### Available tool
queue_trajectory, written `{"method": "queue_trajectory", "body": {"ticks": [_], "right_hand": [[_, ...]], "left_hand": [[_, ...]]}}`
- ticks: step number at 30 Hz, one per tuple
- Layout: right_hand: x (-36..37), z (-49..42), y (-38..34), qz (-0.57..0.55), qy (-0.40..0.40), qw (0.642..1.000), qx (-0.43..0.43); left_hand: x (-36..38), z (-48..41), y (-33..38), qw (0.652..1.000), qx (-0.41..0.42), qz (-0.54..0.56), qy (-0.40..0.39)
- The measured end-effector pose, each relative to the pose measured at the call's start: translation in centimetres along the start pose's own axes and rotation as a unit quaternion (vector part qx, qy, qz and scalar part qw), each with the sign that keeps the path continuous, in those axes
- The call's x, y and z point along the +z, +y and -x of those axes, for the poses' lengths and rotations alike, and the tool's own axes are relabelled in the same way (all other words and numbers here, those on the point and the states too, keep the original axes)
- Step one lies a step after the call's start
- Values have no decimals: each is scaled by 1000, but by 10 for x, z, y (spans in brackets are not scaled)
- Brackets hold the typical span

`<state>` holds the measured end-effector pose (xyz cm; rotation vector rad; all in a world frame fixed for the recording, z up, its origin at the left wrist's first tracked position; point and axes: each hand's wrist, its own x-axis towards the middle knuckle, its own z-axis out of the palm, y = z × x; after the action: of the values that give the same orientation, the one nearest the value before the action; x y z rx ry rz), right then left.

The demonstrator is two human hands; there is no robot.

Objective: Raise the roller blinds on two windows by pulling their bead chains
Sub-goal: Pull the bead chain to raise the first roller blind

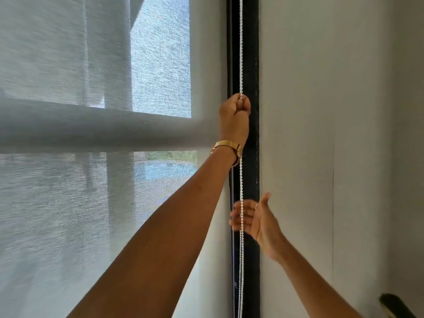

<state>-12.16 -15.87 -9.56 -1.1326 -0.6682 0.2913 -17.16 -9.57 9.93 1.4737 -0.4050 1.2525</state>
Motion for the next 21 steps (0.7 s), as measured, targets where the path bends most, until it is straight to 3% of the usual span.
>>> {"method": "queue_trajectory", "body": {"ticks": [8, 13, 21], "right_hand": [[24, -53, -128, 73, -64, 989, -116], [61, -78, -181, 35, -107, 984, -138], [82, -100, -177, 58, 8, 977, -206]], "left_hand": [[-34, 65, -62, 996, -76, -12, -37], [-41, 120, -103, 984, -142, -7, -105], [-73, 165, -143, 953, -256, -13, -161]]}}
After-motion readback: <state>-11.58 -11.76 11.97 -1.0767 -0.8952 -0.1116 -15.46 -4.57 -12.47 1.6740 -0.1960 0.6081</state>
